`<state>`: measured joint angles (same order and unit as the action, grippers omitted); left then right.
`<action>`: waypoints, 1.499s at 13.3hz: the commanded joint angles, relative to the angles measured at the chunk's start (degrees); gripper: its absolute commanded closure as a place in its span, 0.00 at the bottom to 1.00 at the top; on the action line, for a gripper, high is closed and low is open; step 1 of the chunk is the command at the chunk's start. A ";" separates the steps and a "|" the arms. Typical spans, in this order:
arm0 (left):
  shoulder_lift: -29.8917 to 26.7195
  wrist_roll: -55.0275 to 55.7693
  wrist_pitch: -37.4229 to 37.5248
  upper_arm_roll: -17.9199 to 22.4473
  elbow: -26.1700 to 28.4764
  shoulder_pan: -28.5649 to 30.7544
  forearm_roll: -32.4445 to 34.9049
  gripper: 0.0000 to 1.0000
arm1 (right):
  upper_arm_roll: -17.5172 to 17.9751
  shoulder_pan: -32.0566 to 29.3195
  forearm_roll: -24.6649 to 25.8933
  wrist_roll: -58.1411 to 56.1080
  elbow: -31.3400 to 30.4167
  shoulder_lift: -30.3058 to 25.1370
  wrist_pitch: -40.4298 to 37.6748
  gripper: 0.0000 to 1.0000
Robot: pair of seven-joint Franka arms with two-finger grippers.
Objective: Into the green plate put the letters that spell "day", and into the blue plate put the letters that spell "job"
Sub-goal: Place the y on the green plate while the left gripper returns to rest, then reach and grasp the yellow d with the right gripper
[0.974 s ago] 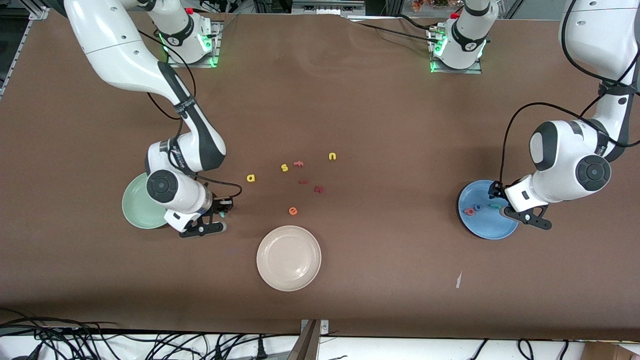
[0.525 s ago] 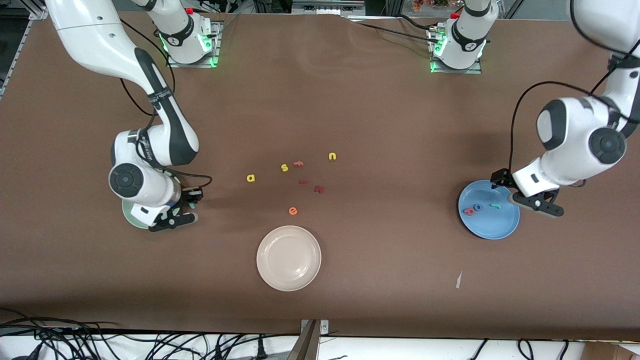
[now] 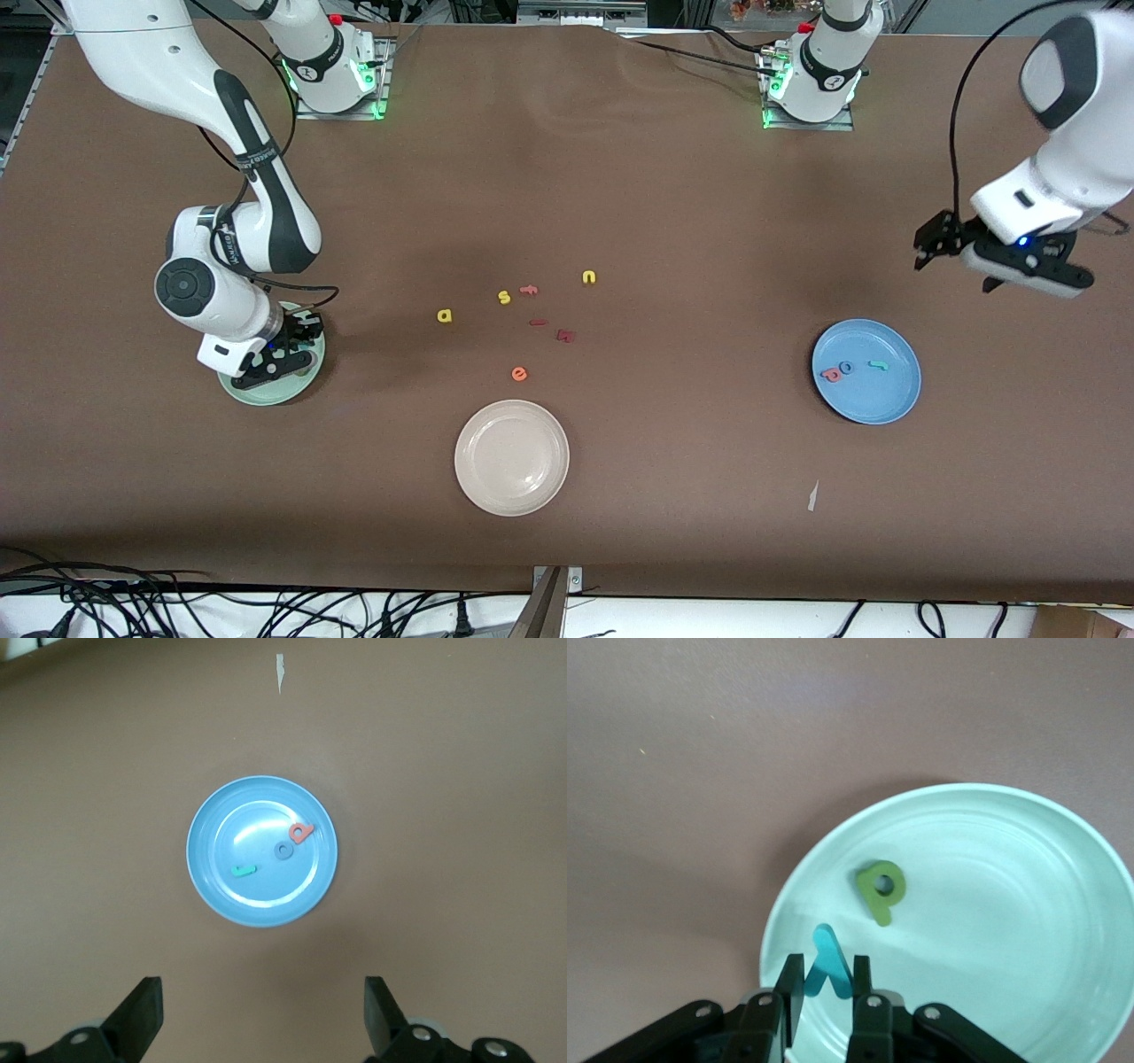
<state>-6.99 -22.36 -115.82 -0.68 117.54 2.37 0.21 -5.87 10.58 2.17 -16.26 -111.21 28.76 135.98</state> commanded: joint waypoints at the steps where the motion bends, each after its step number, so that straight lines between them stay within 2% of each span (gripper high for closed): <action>1: -3.30 0.38 10.11 -0.82 -4.20 1.75 1.20 0.00 | -0.20 -0.56 0.11 -1.85 -1.99 -1.42 0.86 0.65; 2: -2.51 0.65 17.74 -0.91 -9.82 1.84 1.20 0.00 | -0.20 -0.83 -0.24 -1.06 -1.64 -1.42 0.43 0.01; 4: -1.80 3.53 25.88 -1.17 -17.48 1.76 1.37 0.00 | 0.33 -0.74 -2.42 0.86 -1.55 -2.12 -0.71 0.00; 6: -1.72 7.75 29.93 -3.18 -21.55 1.67 1.81 0.00 | 3.39 -0.57 -3.31 6.30 -1.46 -2.74 -2.13 0.00; 8: 0.12 15.37 30.65 -6.16 -23.93 1.67 1.46 0.00 | 6.55 -0.56 -3.23 13.41 -1.64 -3.18 -2.30 0.00; 11: 5.92 19.28 33.28 -5.49 -31.91 -0.69 1.64 0.00 | 11.21 -0.39 -3.23 23.52 -1.64 -3.27 -1.52 0.00; 14: 6.72 19.63 33.64 -4.07 -32.20 -3.43 1.90 0.00 | 14.21 0.49 -3.14 32.32 -2.42 -3.09 1.29 0.00; 20: 6.72 19.63 33.64 -4.33 -32.20 -2.73 1.64 0.00 | 14.22 8.57 -2.88 47.54 -8.31 -1.43 13.86 0.00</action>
<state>-1.00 -3.16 -83.68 -5.18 87.13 0.03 0.21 8.62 17.42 -0.34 28.32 -117.12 27.45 146.48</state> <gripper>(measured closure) 0.000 0.000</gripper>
